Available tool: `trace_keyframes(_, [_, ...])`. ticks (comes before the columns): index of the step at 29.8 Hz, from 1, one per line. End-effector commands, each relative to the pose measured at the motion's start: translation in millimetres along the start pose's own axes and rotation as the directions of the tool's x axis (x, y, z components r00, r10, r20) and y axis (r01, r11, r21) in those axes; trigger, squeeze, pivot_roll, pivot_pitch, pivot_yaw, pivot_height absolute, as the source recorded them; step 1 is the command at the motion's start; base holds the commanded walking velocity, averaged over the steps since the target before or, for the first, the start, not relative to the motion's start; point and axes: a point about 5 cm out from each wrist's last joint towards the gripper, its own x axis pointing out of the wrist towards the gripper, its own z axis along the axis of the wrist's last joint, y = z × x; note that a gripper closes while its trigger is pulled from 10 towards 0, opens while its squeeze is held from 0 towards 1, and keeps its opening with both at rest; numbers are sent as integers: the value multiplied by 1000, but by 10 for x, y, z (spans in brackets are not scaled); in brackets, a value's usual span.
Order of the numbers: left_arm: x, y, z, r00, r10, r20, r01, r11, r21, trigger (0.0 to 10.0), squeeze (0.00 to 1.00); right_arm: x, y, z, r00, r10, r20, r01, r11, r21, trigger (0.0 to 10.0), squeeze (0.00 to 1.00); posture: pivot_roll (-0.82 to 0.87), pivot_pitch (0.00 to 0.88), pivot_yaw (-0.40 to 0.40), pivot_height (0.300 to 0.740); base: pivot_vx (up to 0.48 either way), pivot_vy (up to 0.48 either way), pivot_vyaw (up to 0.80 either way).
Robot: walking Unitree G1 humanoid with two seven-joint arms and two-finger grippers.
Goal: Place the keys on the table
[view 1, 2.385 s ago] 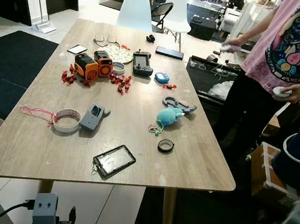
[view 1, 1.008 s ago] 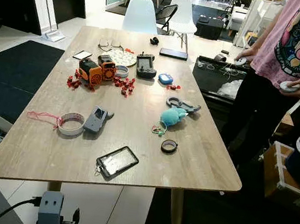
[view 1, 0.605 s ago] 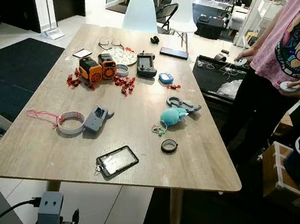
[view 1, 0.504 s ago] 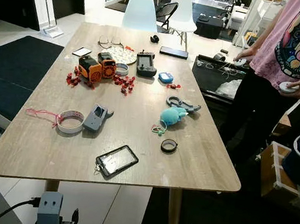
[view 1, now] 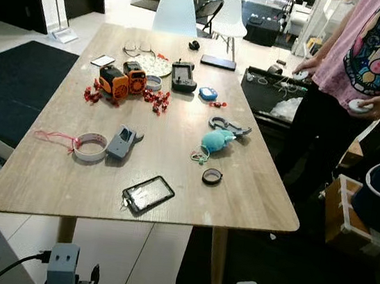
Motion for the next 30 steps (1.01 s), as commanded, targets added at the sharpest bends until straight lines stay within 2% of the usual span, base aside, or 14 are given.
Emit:
trace_keyframes(1, [-28,-33,-53,1000,7,-10,-7,1000,-24,10000,0,-6,5,-27,1000,6,-8,-6,1000,-12,10000,0,79,43,-63,740,-334,0,0])
trace_keyframes(30, [-40,3,-32,1000,9,8,-9,1000,-15,10000,0,-4,54,-56,1000,17,-15,-17,1000,-16,10000,0,93,51,-58,740,-335,0,0])
